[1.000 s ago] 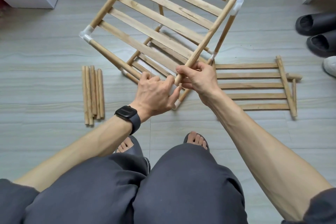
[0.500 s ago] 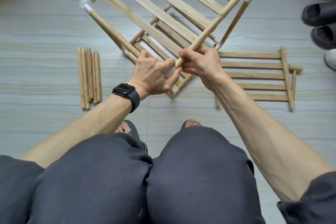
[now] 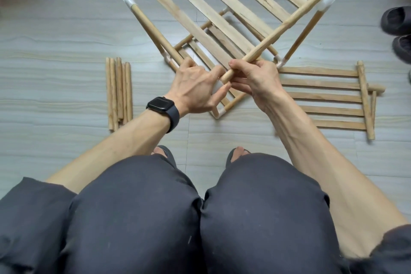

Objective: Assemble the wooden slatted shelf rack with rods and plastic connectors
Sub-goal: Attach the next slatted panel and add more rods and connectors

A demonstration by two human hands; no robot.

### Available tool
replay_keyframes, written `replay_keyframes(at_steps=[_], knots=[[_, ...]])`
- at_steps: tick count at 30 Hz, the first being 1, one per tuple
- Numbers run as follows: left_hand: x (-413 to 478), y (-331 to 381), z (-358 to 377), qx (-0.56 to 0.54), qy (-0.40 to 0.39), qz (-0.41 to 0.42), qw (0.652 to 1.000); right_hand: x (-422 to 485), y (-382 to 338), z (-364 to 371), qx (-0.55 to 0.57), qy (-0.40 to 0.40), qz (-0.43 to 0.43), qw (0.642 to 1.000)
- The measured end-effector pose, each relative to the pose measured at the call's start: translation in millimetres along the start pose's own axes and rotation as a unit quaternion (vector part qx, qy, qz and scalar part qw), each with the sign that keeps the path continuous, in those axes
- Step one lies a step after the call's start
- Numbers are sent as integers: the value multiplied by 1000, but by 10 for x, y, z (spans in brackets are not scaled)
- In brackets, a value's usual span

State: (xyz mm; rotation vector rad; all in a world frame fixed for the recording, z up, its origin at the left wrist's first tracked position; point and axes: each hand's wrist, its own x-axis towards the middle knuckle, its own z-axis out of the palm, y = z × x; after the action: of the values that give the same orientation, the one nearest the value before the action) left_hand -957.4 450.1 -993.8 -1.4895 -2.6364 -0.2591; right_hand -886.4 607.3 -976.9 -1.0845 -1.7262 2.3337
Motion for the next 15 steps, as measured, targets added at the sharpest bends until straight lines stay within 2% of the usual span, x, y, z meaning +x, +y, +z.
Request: replay_keyframes(at_steps=[8, 15], knots=[[-37, -41, 30, -72, 73, -9, 995, 39, -61, 26, -32, -20, 11, 999], [-28, -111, 81, -4, 125, 55, 991, -18, 40, 53, -74, -24, 3, 997]])
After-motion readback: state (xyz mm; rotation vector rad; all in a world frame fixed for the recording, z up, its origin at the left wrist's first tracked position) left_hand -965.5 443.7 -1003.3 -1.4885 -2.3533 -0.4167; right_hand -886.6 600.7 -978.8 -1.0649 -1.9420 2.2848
